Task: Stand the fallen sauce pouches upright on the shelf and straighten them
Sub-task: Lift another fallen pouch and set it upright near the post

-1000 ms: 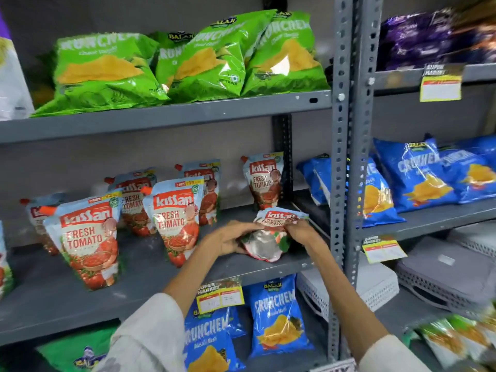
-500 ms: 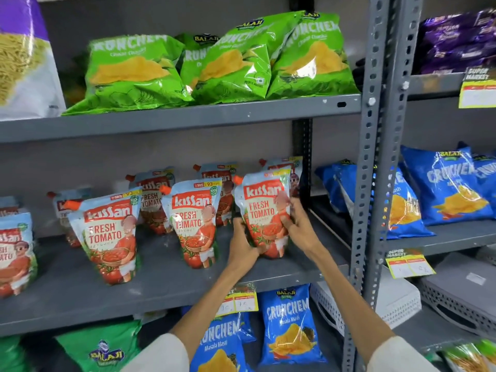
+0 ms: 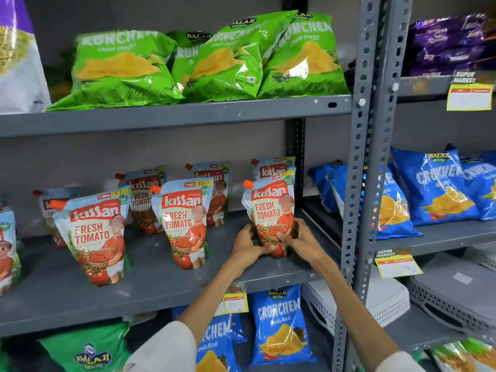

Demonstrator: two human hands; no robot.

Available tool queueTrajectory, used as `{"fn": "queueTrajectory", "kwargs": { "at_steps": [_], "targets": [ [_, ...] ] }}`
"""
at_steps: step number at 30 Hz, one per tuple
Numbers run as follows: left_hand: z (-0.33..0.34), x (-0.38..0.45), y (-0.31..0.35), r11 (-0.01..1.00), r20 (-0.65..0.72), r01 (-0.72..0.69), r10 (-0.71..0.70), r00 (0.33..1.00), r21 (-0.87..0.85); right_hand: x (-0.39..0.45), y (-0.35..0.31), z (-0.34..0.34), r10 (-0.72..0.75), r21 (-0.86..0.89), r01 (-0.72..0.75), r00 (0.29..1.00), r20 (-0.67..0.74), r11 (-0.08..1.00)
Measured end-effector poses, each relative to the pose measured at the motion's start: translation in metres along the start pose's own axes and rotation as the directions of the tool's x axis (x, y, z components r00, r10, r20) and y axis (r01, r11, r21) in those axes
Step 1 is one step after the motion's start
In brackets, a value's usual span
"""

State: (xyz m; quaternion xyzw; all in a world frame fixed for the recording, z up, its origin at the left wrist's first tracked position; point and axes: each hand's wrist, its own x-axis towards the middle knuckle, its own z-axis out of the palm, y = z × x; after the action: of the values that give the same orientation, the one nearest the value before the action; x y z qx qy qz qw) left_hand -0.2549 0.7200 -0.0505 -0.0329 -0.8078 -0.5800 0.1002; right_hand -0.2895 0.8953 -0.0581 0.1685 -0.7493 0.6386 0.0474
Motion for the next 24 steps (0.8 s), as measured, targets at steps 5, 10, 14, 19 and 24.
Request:
{"fn": "queueTrajectory", "kwargs": {
  "at_steps": [5,10,14,19,24],
  "targets": [
    [0.037,0.011,0.009,1.000,0.006,0.001,-0.001,1.000,-0.014,-0.001,0.007,-0.024,0.011,0.038,-0.007,0.994,-0.112,0.999],
    [0.047,0.016,0.009,1.000,0.045,0.009,-0.009,0.999,-0.013,-0.012,0.002,-0.022,-0.042,-0.010,0.041,0.976,-0.212,0.999],
    [0.040,0.005,0.010,0.999,0.048,-0.043,0.043,0.998,-0.004,-0.030,-0.008,0.000,-0.179,-0.223,0.074,0.847,-0.500,0.972],
    [-0.005,-0.023,0.010,0.977,-0.137,-0.214,0.211,0.968,-0.011,-0.045,-0.026,0.048,-0.349,-0.229,0.268,0.791,-0.502,0.936],
    [-0.074,-0.052,0.001,0.947,-0.398,-0.321,0.297,0.868,0.006,-0.027,-0.038,0.109,-0.335,-0.107,0.319,0.920,-0.205,0.942]
  ]
}}
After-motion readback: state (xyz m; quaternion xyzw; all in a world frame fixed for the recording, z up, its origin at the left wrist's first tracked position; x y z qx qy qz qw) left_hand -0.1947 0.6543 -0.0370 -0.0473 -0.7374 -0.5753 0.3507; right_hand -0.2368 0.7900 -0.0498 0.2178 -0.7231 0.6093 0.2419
